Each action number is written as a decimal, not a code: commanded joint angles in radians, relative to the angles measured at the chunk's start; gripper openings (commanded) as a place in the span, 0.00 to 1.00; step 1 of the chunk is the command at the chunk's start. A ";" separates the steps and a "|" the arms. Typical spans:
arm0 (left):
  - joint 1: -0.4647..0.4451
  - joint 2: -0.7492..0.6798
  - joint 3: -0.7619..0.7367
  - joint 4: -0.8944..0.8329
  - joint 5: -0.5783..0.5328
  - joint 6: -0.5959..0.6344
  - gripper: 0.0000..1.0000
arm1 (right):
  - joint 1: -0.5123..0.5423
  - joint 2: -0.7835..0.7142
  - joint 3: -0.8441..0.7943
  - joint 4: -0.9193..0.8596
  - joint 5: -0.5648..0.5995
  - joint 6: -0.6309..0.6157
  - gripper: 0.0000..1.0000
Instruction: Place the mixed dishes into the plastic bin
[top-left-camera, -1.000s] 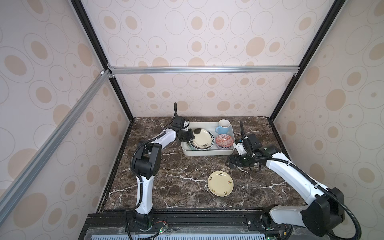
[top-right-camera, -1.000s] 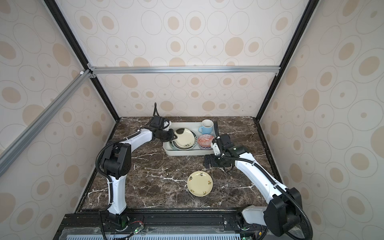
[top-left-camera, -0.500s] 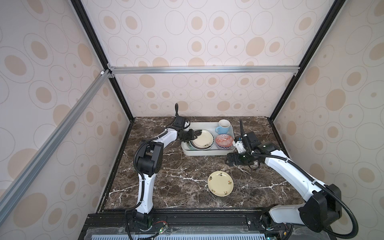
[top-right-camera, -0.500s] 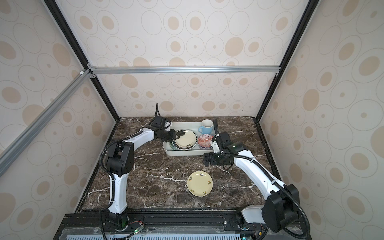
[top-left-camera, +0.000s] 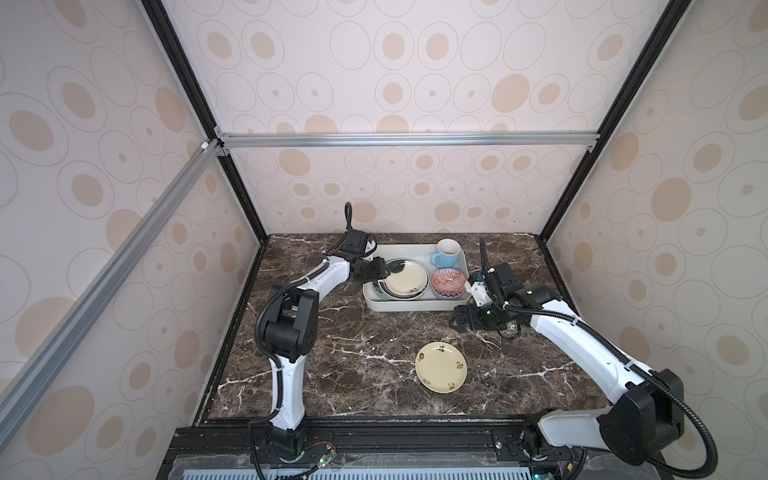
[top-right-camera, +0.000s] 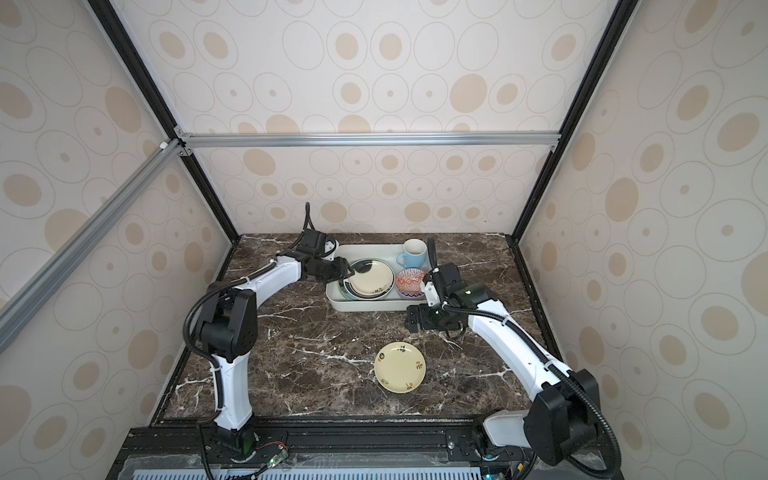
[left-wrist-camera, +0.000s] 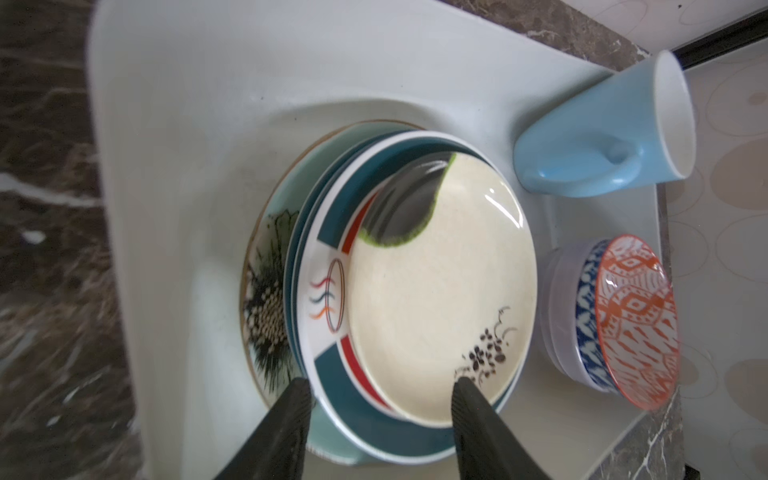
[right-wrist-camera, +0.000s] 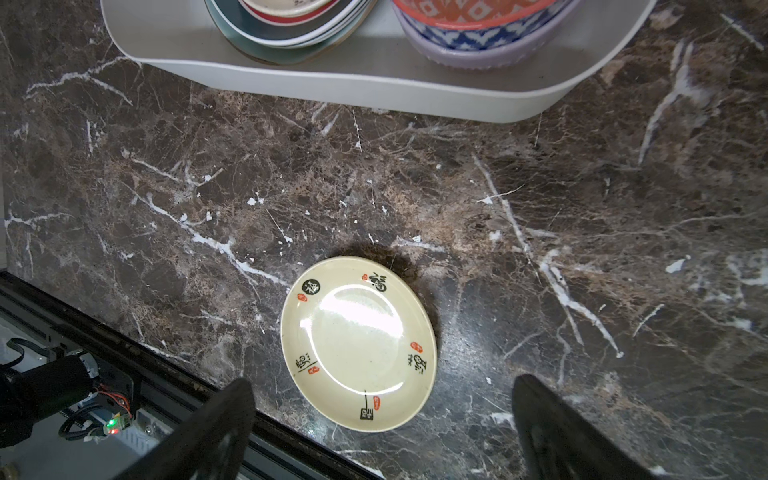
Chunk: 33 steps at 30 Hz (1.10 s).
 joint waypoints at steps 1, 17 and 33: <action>0.001 -0.174 -0.109 0.030 -0.034 -0.002 0.58 | -0.005 -0.032 -0.031 -0.009 -0.014 0.012 1.00; -0.222 -0.824 -0.929 0.249 -0.055 -0.215 0.64 | 0.053 -0.074 -0.395 0.190 -0.023 0.142 0.51; -0.326 -0.736 -1.057 0.449 -0.028 -0.264 0.65 | 0.116 0.024 -0.474 0.315 -0.045 0.212 0.37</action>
